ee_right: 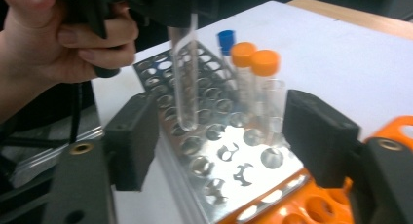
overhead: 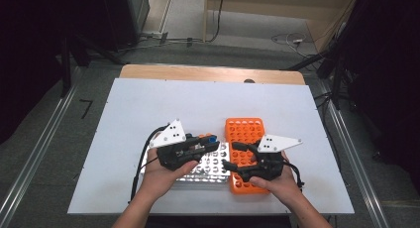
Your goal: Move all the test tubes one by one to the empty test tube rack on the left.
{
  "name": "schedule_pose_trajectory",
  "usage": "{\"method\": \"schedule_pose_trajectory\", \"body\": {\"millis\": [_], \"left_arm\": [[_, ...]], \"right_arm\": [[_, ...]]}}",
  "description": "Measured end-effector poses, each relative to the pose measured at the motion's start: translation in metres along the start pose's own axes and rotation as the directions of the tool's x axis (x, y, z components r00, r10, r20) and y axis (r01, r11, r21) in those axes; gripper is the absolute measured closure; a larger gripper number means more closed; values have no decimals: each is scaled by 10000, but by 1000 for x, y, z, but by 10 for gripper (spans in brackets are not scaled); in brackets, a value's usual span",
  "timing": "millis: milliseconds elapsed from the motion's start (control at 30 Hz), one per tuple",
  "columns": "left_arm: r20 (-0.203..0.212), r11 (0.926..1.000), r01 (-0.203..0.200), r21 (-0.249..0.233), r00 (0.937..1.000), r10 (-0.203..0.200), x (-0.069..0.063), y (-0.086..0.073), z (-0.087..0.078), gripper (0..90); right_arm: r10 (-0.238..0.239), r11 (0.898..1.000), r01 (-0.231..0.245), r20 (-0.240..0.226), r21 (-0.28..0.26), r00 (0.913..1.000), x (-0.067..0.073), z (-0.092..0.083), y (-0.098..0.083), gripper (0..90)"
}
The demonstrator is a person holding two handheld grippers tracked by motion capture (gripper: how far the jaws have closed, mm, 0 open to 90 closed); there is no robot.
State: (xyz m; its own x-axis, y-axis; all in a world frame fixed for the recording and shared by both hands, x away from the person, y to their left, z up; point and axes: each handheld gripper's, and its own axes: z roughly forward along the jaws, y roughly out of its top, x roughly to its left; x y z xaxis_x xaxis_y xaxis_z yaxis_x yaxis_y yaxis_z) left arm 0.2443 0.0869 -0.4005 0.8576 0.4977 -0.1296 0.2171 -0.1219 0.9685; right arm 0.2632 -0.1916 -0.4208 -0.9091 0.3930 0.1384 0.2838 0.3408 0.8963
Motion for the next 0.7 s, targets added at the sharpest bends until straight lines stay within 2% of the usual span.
{"method": "schedule_pose_trajectory", "body": {"millis": [133, 267, 533, 700], "left_arm": [[-186, 9999, 32, -97, 9998, -34, 4, 1, -6, 765], [-376, 9999, 39, -165, 9993, -45, 9, 1, -12, 765], [-745, 9999, 57, -163, 9972, -69, 19, -2, -22, 765], [-906, 9995, 134, -291, 9958, -160, 25, -2, -28, 765]], "right_arm": [[174, 9998, -174, 393, 6, 9991, -7, -6, -1, 181], [414, 9991, -416, 378, 44, 9984, -12, -13, -2, 140], [815, 9966, -819, 386, 73, 9959, -24, -26, -7, 0], [848, 9964, -852, 772, 22, 9934, -30, -34, -12, 0]]}}
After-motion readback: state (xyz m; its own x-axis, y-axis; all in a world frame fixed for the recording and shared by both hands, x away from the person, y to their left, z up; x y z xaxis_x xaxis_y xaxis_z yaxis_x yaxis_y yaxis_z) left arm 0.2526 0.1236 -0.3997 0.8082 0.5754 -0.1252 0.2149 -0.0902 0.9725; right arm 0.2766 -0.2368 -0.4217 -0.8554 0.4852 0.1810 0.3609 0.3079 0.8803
